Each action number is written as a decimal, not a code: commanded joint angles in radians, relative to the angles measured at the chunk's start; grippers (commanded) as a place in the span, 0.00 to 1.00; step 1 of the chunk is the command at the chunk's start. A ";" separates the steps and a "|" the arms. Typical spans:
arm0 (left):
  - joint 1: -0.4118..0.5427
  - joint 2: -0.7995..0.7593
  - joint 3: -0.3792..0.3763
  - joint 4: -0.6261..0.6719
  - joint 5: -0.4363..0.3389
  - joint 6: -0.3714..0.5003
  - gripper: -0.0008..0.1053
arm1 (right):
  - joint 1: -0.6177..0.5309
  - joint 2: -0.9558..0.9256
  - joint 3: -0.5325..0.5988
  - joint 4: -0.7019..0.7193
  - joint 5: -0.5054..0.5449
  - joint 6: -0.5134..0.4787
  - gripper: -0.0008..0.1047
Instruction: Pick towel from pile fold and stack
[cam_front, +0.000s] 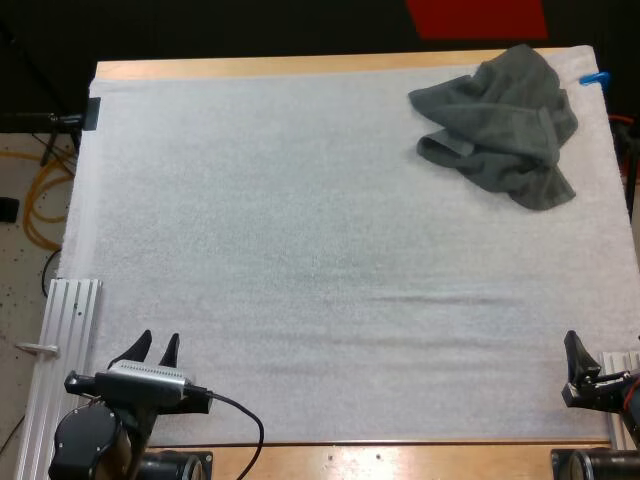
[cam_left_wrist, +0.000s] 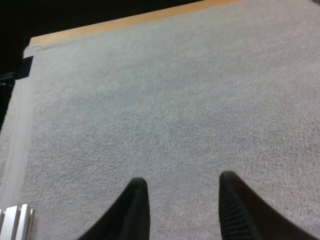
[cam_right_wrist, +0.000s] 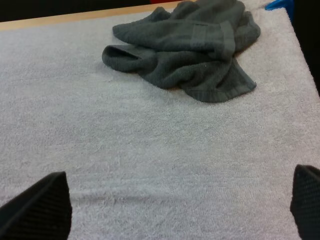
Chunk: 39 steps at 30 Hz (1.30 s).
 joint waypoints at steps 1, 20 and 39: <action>0.003 -0.139 -0.002 -0.010 0.010 -0.010 0.32 | -0.001 -0.039 -0.005 -0.014 -0.003 -0.003 0.82; 0.003 -0.131 -0.010 -0.009 0.034 -0.010 0.69 | -0.001 -0.012 -0.023 -0.011 -0.003 -0.003 0.82; -0.091 0.546 -0.447 -0.118 0.469 0.078 0.69 | -0.001 0.763 -0.483 -0.031 -0.119 -0.068 0.82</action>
